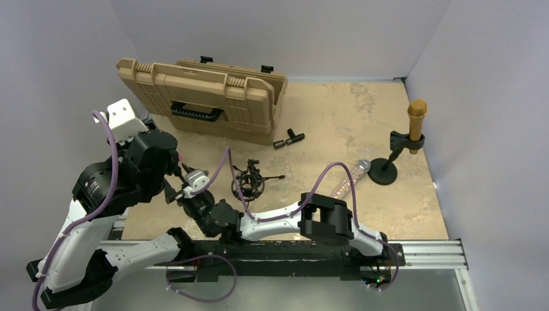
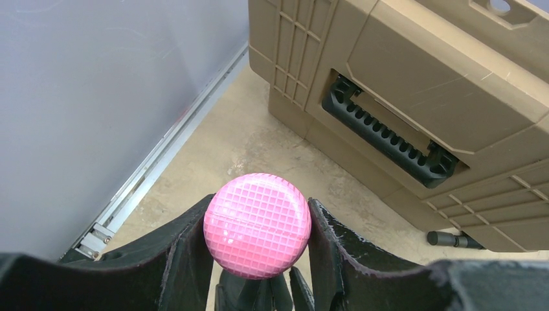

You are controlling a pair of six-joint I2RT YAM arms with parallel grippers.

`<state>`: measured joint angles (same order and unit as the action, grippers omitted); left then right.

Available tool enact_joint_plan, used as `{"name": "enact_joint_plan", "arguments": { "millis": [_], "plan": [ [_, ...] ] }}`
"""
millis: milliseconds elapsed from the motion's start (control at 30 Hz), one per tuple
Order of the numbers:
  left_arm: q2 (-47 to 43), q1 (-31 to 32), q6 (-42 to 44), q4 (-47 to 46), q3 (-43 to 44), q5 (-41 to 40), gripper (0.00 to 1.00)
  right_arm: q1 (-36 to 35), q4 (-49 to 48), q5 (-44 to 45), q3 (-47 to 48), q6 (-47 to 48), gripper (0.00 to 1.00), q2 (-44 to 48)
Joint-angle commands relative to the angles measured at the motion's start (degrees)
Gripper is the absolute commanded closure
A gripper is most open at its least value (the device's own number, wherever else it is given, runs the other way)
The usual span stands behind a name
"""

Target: Remove the microphone from the stand

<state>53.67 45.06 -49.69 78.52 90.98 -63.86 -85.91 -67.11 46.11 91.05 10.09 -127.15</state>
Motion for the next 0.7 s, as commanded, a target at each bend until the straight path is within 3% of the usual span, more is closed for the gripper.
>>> {"name": "enact_joint_plan", "arguments": {
  "millis": [0, 167, 300, 367, 467, 667],
  "plan": [
    [-0.14, 0.15, -1.42, -3.16, -0.61, 1.04, 1.00, 0.67, -3.91, 1.47, 3.04, 2.85, 0.38, 0.62],
    [-0.36, 0.12, -1.40, -3.46, -0.89, 1.50, 1.00, 1.10, -3.72, 1.22, 3.90, 3.03, 0.40, 0.41],
    [-0.32, 0.12, -1.62, -3.54, -1.43, 1.85, 1.00, 1.22, -3.62, 0.46, 4.12, 3.05, 0.52, 0.21],
    [-0.22, 0.12, -1.47, -3.66, -1.38, 1.98, 1.00, 1.30, -3.12, -0.25, 4.64, 3.58, 0.67, -0.18],
    [-0.12, 0.14, -0.65, -4.39, -1.40, 1.87, 1.00, 1.30, -2.48, 0.43, 5.16, 4.70, 0.99, -0.87],
    [-0.07, 0.12, 1.30, -6.10, -1.95, 1.64, 1.00, 1.34, -6.51, -2.40, -0.82, 4.14, 1.00, 1.29]
  ]
}}
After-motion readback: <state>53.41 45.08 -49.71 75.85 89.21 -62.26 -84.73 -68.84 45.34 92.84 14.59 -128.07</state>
